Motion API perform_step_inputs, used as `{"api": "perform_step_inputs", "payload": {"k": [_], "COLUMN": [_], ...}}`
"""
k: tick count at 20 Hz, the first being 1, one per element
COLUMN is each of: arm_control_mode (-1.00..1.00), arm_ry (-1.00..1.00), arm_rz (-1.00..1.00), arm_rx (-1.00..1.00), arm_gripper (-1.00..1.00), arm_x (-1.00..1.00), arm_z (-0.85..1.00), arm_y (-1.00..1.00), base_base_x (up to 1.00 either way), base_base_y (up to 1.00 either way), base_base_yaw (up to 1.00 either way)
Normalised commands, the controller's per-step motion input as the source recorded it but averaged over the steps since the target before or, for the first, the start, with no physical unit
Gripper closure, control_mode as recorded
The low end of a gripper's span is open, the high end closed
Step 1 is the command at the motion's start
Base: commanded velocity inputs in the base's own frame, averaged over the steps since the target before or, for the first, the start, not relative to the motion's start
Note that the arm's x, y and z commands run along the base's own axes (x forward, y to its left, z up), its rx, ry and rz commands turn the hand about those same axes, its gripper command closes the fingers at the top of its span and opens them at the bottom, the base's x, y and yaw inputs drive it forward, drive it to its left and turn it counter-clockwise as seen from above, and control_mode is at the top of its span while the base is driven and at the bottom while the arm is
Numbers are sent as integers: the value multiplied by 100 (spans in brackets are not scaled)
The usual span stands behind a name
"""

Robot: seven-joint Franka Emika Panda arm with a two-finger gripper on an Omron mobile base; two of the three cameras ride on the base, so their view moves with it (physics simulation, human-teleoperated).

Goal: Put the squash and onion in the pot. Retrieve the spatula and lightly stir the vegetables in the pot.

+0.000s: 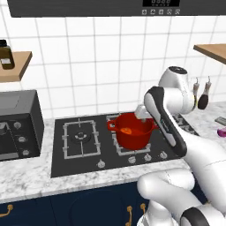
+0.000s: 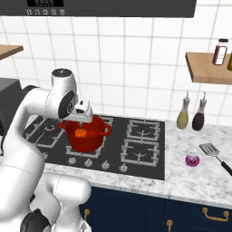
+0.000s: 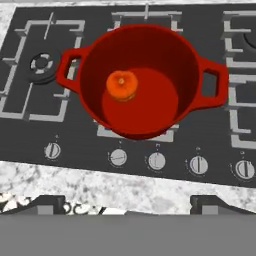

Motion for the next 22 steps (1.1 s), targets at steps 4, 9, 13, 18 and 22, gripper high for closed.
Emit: {"api": "perform_step_inputs", "payload": {"k": [4,9,13,18,22], "arm_control_mode": [-100,-100,100,100,-100], "arm_ry": [-1,0,1,0,4], "arm_rz": [0,0,-1,0,-1], "arm_rx": [0,0,0,0,0], "arm_gripper": [-100,-100,-100,-100,-100], "arm_x": [-4,0,0,0,0], "arm_z": [0,0,-1,0,-3], "arm_y": [0,0,-8,0,-17], "base_base_x": [0,0,0,5,3], "base_base_y": [0,0,-47,-100,-75], "base_base_yaw": [0,0,-5,-7,-4]}}
